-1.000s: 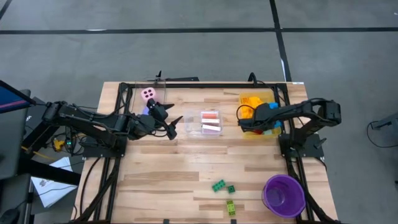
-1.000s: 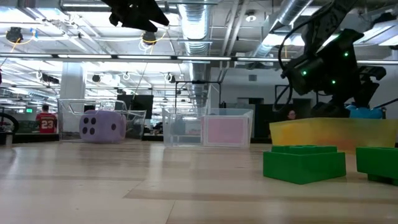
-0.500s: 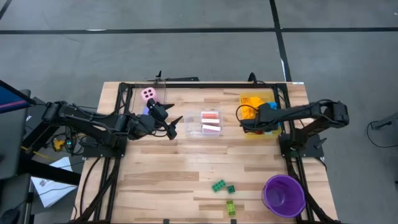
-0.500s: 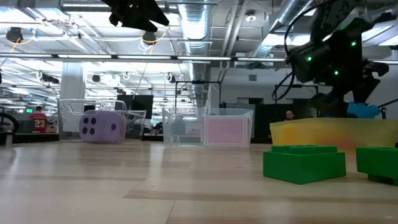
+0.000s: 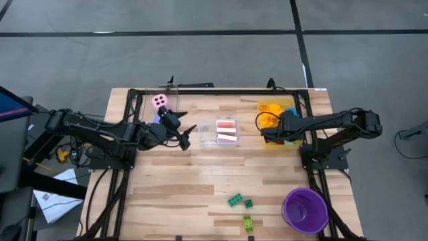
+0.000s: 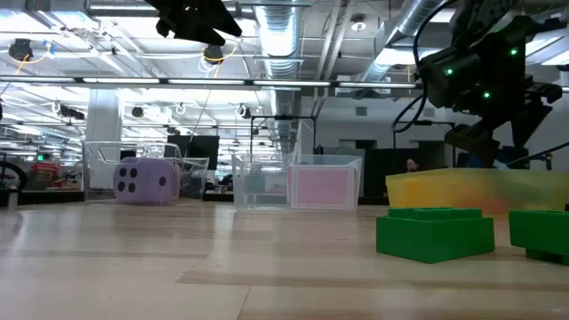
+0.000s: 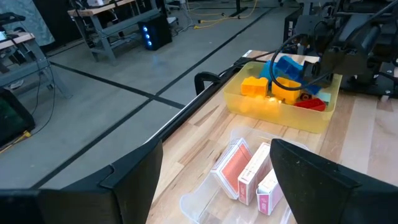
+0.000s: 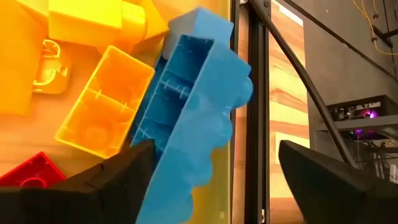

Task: Pick & Place Toys
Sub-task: Put the blue game piece into the yellow bin, then put the green game piece into the yellow bin

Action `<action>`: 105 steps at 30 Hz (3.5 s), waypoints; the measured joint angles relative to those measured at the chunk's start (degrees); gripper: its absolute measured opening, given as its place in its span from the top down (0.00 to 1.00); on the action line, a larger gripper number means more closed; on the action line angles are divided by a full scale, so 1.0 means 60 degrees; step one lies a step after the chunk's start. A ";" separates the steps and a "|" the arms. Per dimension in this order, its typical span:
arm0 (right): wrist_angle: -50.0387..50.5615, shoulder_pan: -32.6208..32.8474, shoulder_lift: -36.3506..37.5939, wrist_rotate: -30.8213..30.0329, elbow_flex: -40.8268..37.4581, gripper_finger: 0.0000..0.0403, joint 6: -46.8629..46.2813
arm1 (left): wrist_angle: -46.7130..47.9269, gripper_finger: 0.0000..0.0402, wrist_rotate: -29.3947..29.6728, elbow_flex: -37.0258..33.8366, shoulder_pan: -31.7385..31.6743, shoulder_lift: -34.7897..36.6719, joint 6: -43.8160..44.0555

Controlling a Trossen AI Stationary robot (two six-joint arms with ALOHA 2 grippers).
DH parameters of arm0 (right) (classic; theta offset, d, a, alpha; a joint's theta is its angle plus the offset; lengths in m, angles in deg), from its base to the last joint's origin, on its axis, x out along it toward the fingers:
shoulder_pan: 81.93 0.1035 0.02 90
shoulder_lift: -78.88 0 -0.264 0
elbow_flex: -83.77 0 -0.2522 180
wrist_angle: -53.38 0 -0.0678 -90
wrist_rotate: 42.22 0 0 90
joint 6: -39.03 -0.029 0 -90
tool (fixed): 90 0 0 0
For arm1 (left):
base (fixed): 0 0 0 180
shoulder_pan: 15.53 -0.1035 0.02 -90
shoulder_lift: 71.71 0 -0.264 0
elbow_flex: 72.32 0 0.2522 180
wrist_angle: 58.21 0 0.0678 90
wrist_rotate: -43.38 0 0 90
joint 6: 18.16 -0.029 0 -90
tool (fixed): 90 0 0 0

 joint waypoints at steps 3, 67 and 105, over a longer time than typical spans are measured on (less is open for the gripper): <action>-0.0002 0.0000 -0.0007 0.0018 0.0000 0.13 -0.0004 | 0.0002 0.27 0.0000 0.0000 0.0004 0.0000 0.0000; -0.7252 0.8642 0.2701 -0.2204 0.0790 0.09 0.6970 | -0.3002 0.27 -0.3504 -0.0918 0.2723 -0.0786 0.0316; -0.9031 0.7817 0.3467 -0.2208 0.0943 0.09 1.0366 | -0.3348 0.27 -0.4412 0.4633 0.2683 -0.9092 0.0203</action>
